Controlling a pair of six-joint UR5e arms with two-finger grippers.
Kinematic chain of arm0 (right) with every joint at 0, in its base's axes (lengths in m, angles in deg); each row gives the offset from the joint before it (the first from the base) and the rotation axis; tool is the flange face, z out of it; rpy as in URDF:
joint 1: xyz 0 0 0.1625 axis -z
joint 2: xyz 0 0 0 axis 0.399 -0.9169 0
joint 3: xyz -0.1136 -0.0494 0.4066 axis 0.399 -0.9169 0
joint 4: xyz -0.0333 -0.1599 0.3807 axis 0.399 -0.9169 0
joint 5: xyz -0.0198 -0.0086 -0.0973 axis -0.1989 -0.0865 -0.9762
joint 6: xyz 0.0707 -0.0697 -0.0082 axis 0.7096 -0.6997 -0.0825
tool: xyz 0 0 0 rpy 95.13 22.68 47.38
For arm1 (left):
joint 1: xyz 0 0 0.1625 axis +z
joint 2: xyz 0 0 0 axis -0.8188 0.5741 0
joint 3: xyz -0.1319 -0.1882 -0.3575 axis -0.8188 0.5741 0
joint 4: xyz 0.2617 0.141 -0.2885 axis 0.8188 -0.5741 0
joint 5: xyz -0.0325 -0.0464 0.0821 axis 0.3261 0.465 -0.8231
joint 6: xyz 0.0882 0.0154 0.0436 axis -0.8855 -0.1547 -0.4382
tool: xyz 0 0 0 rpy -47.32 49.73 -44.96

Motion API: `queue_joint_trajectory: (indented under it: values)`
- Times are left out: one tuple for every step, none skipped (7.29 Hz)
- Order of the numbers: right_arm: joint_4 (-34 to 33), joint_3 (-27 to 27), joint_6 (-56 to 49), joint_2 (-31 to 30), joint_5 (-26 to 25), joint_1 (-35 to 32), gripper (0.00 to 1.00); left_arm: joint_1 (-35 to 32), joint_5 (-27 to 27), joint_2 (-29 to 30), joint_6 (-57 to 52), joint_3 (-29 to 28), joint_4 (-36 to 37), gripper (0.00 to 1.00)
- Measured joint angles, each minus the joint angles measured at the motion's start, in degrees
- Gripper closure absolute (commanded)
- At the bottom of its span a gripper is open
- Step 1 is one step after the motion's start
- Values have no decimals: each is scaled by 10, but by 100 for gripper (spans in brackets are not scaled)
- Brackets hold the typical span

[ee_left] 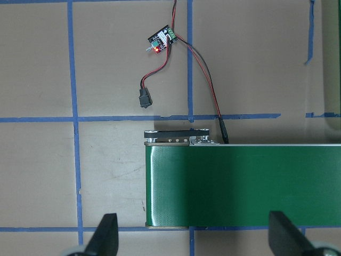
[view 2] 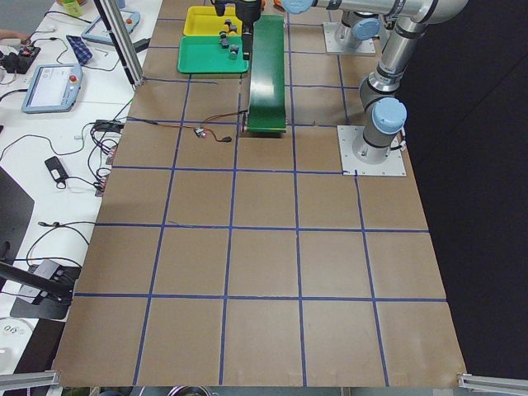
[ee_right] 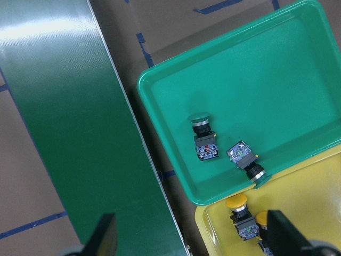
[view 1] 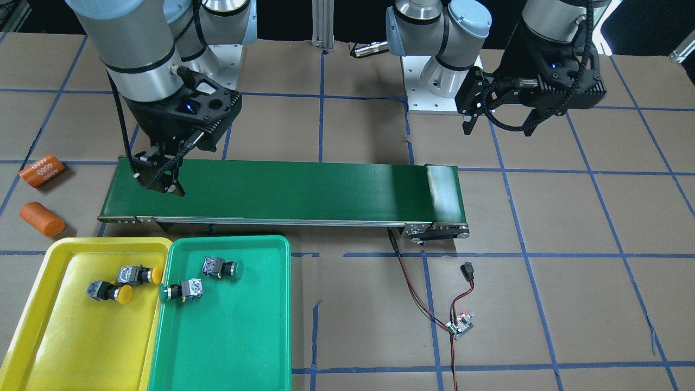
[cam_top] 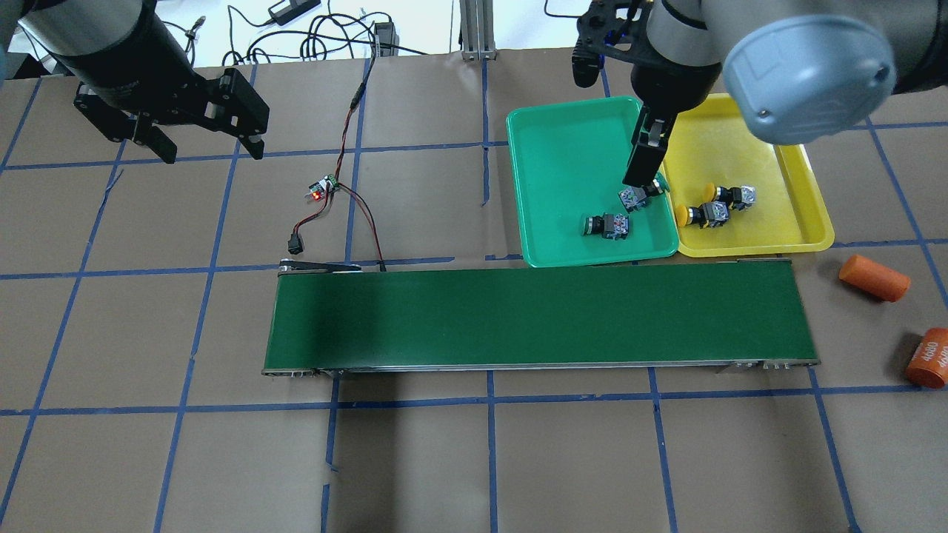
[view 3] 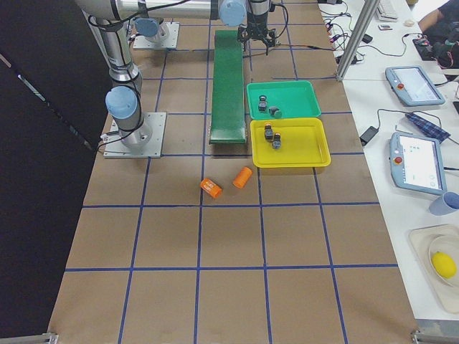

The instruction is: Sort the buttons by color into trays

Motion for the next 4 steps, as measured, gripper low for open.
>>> queue_joint_trajectory:
  values:
    - [38, -23, 0, -3, 2, 0, 0, 0, 0, 0, 0, 0, 0, 0]
    - [66, -33, 0, -4, 3, 0, 0, 0, 0, 0, 0, 0, 0, 0]
    - [85, -34, 8, -5, 4, 0, 0, 0, 0, 0, 0, 0, 0, 0]
    - [93, -34, 47, -5, 5, 0, 0, 0, 0, 0, 0, 0, 0, 0]
